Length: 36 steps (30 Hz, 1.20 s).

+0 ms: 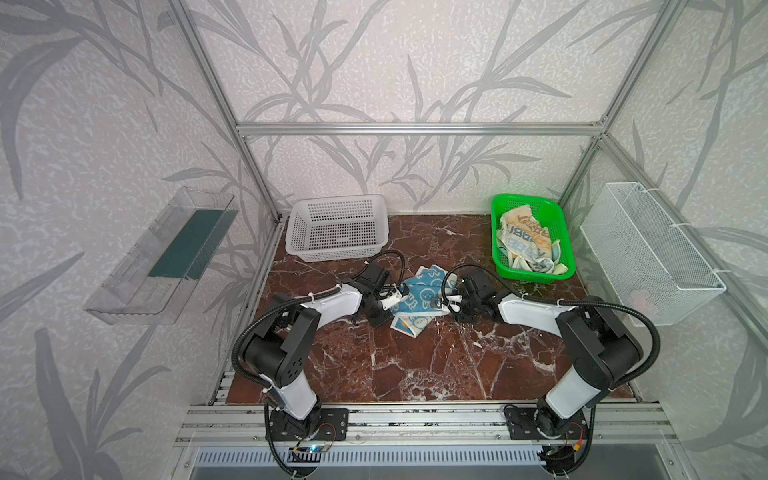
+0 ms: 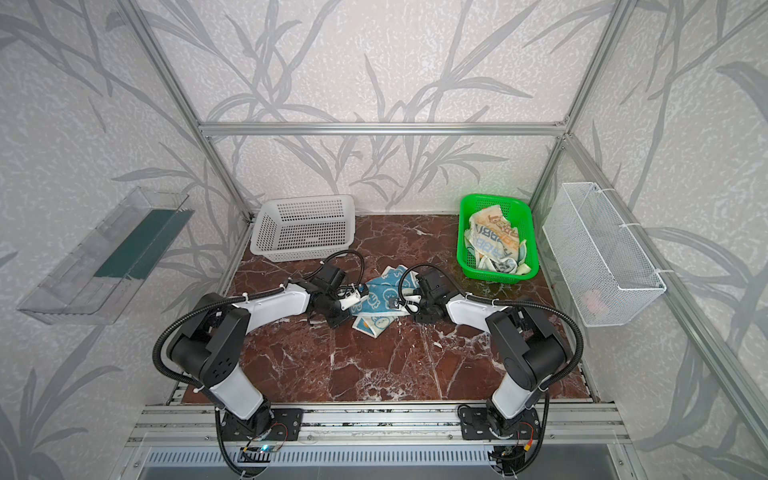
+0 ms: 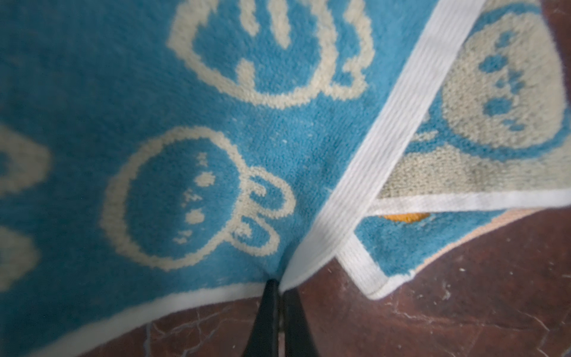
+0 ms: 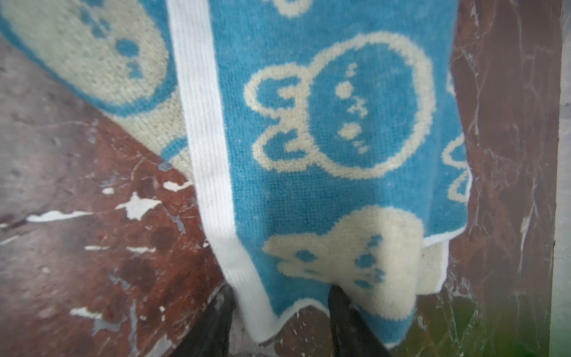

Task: Fold and stack the towels

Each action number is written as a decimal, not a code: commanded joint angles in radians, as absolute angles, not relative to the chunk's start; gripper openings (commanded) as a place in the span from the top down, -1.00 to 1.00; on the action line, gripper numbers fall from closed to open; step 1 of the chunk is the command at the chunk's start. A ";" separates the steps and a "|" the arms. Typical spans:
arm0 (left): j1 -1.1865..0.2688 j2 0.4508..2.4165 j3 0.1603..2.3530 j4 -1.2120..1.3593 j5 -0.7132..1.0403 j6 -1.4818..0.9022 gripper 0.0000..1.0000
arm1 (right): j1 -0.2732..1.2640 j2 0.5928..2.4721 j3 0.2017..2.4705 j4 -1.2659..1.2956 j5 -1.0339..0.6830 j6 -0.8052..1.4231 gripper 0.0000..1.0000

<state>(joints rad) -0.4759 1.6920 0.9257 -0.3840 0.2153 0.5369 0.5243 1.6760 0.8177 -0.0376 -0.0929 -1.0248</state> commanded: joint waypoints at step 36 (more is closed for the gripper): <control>-0.476 1.579 0.858 -0.265 0.214 0.507 1.00 | 0.530 1.910 1.165 -0.642 -0.107 -1.126 1.00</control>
<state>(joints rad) -0.4759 1.6093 0.8742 -0.2882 0.2039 0.5114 0.5259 1.8973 1.2049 -0.5640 -0.1131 -1.1400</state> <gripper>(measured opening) 0.048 0.048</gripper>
